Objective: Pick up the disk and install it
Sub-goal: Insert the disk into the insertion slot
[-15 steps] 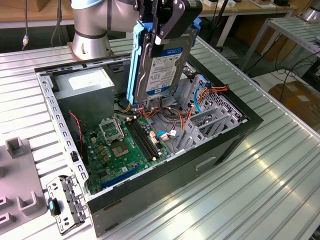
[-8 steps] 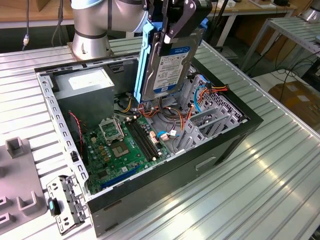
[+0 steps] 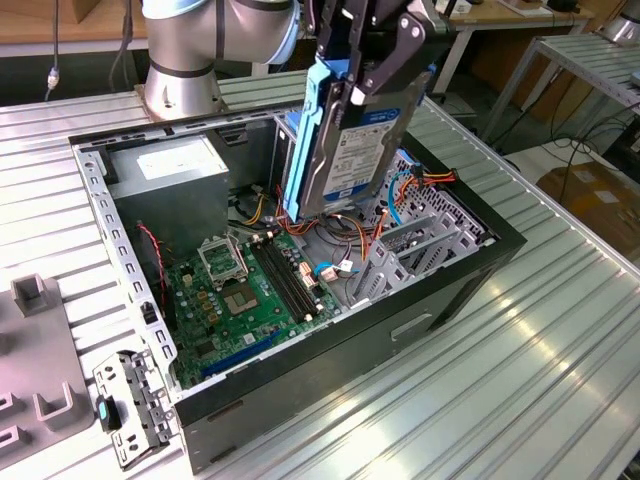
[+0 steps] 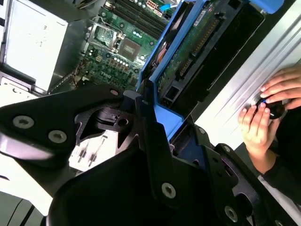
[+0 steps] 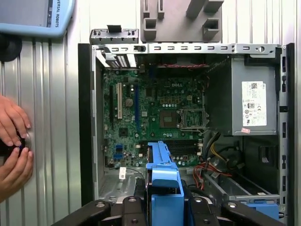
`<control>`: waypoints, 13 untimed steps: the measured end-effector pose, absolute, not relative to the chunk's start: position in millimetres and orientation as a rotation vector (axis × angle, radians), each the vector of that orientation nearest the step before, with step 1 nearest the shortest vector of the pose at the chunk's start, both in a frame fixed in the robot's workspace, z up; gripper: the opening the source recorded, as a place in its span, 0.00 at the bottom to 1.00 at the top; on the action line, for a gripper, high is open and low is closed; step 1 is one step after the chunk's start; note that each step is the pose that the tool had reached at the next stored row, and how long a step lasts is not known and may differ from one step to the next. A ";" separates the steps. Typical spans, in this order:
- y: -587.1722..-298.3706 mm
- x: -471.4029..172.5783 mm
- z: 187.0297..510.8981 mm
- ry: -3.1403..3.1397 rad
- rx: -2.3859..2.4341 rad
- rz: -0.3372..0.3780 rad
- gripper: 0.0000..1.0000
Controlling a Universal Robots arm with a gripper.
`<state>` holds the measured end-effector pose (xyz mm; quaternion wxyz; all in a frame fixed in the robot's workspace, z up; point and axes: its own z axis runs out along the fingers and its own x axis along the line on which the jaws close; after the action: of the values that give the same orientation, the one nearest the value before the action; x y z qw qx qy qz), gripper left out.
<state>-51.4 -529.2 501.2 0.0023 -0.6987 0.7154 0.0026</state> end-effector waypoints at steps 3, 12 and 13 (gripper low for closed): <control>-536.1 -49.3 501.1 2.244 -2.192 0.008 0.37; -541.7 -24.6 500.2 2.245 -2.193 0.007 0.37; -541.7 -20.8 500.2 2.245 -2.193 0.007 0.37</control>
<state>-20.8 -541.7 500.2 0.0016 -0.6987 0.7154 0.0022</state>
